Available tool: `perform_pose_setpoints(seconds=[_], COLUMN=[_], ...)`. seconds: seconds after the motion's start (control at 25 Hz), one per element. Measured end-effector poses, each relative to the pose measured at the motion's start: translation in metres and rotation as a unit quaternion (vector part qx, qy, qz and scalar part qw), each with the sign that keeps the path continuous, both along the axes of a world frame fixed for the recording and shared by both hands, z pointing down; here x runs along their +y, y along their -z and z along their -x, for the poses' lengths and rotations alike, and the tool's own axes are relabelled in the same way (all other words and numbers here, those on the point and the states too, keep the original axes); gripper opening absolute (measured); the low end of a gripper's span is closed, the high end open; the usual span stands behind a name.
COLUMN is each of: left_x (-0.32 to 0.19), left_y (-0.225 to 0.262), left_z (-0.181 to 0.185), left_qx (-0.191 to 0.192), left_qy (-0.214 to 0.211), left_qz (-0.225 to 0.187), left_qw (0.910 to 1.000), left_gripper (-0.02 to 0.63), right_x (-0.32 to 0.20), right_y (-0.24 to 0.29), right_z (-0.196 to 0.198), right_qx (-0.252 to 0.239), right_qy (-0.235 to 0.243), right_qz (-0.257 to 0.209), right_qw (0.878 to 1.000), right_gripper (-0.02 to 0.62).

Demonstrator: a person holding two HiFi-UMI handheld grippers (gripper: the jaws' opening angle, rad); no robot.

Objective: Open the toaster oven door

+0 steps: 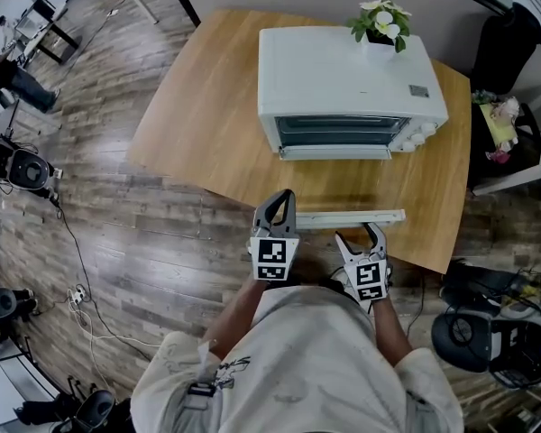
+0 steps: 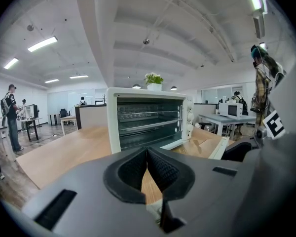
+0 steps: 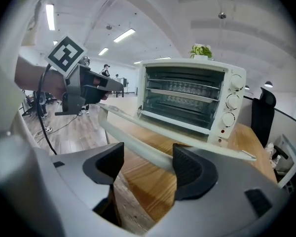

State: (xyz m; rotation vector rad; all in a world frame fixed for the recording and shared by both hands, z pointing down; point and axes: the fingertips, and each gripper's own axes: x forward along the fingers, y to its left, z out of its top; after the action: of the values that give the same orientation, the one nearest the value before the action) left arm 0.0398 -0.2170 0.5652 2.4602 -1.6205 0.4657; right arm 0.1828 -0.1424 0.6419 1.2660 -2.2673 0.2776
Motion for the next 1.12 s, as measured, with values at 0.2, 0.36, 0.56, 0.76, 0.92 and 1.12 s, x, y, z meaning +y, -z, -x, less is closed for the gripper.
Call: perform_pose_setpoints(seconds=[0.2,0.36,0.56,0.76,0.92,1.12], left_x=[-0.003,-0.004,-0.003,-0.004,-0.005,-0.007], left_y=[0.001,0.003,0.004,0.003,0.003,0.003], left_z=[-0.001,-0.003,-0.003,-0.004,-0.01,-0.016], left_qx=[0.003,0.006,0.009,0.008,0.009,0.006], left_qy=[-0.001,-0.004,-0.006,-0.008,-0.016,-0.023], left_qz=[-0.001,-0.004,-0.005,-0.004,-0.005,-0.008], left_qw=[1.0,1.0,0.9999,0.9999,0.9998,0.9997], left_gripper=[0.017,0.017,0.017,0.017,0.017,0.017], right_x=[-0.002,-0.002,-0.003,-0.002,0.001,0.002], right_y=[0.004,-0.002,-0.002,0.002,0.007,0.016], right_z=[0.001,0.0,-0.001,-0.001,-0.005,-0.011], right_qx=[0.008,-0.02,-0.035,-0.027,-0.021,-0.026], right_qy=[0.003,-0.015,-0.025,-0.02,-0.023,-0.033], right_qz=[-0.001,0.019,0.022,0.019,0.013,0.01], right_qw=[1.0,0.999,0.999,0.999,0.999,0.999], right_gripper=[0.311,0.311,0.311,0.311,0.311,0.311])
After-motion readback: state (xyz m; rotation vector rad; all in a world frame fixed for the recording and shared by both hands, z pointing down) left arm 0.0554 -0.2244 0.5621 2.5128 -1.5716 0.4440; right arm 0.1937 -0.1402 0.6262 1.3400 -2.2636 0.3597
